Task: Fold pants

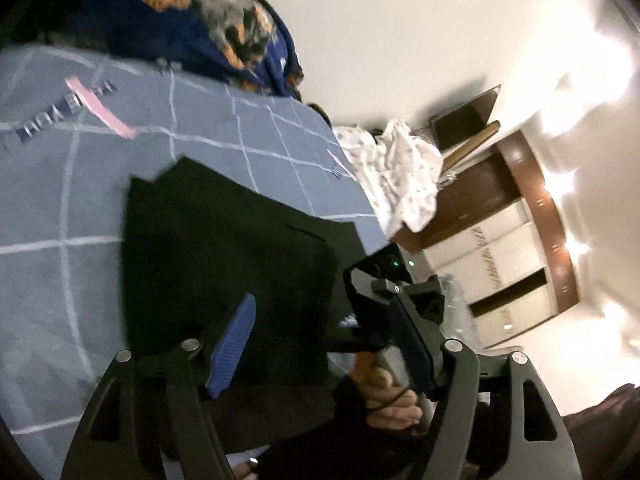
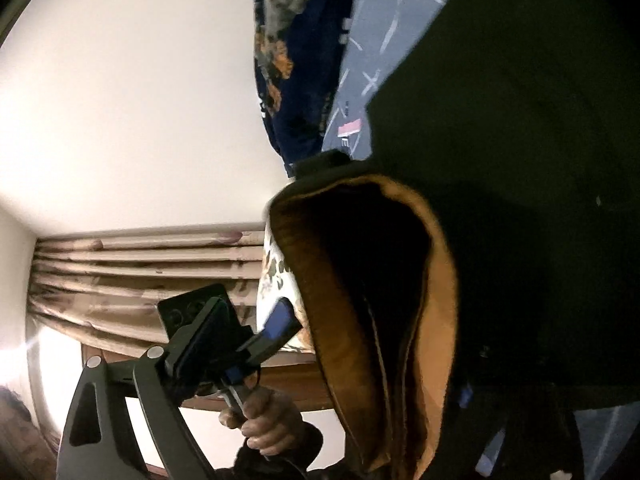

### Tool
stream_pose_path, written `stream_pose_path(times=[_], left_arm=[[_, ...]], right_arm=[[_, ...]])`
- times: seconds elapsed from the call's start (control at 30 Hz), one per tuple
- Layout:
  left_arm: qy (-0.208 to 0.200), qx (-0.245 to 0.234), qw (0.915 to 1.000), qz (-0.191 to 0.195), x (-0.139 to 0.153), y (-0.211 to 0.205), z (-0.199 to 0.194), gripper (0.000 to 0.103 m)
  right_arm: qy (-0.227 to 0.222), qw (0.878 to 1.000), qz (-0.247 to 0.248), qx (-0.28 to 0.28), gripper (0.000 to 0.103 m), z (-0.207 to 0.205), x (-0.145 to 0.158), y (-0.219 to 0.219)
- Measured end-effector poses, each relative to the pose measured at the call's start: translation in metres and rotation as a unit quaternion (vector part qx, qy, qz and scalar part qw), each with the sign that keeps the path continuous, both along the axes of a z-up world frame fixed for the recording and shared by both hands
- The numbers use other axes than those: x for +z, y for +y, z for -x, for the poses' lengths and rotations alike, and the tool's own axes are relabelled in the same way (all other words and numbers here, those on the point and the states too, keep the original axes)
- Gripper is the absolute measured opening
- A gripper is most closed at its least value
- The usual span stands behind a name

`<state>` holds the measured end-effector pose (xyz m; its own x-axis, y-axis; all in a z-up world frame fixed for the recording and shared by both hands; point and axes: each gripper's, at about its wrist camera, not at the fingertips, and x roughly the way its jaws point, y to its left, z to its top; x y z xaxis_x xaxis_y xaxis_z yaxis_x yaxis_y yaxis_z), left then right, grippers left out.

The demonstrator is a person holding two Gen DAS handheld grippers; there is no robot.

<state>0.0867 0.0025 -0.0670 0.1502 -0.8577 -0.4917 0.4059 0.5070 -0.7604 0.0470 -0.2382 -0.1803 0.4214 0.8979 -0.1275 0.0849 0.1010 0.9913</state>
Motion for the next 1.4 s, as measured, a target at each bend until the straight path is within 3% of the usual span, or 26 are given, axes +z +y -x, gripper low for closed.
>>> stream_pose_path(times=[0.13,0.23,0.27,0.33,0.37,0.4,0.57,0.7,0.83,1.13,1.27,1.4], left_arm=[[-0.015,0.017,0.9988,-0.044,-0.001,0.013,0.005,0.07],[-0.019,0.028,0.9968,-0.072,-0.011,0.02,0.01,0.07],[-0.017,0.031,0.9963,-0.079,-0.016,0.022,0.012,0.07],[-0.006,0.036,0.9951,-0.092,-0.027,0.024,0.015,0.07],[0.0,0.037,0.9945,-0.098,-0.031,0.025,0.017,0.07],[0.004,0.036,0.9941,-0.102,-0.035,0.025,0.018,0.07],[0.001,0.036,0.9923,-0.119,-0.035,0.024,0.021,0.07],[-0.008,0.032,0.9928,-0.115,-0.027,0.013,0.018,0.071],[-0.003,0.019,0.9931,-0.115,-0.03,-0.006,0.016,0.073],[0.001,-0.027,0.9897,-0.14,-0.038,-0.051,0.02,0.073],[0.002,-0.04,0.9879,-0.15,-0.04,-0.068,0.019,0.073],[0.001,-0.044,0.9873,-0.153,-0.04,-0.077,0.015,0.073]], right_arm=[[-0.005,0.998,0.055,0.018,0.092,-0.002,0.009,0.008],[-0.001,0.991,0.131,0.034,0.089,-0.004,0.014,0.018],[0.003,0.987,0.154,0.04,0.082,-0.003,0.014,0.021],[0.011,0.979,0.197,0.055,0.052,-0.004,0.01,0.028],[0.019,0.976,0.208,0.06,0.029,-0.005,0.007,0.029],[0.023,0.977,0.205,0.059,0.021,-0.005,0.005,0.028],[-0.013,0.978,0.204,0.052,0.017,-0.009,0.035,0.007],[-0.04,0.973,0.226,0.015,0.016,-0.018,0.07,-0.047],[-0.04,0.967,0.248,-0.031,0.016,-0.021,0.084,-0.112],[0.017,0.962,0.244,-0.119,0.016,0.009,0.053,-0.217],[0.032,0.965,0.222,-0.137,0.016,0.018,0.032,-0.233],[0.028,0.966,0.216,-0.143,0.016,0.019,0.03,-0.234]])
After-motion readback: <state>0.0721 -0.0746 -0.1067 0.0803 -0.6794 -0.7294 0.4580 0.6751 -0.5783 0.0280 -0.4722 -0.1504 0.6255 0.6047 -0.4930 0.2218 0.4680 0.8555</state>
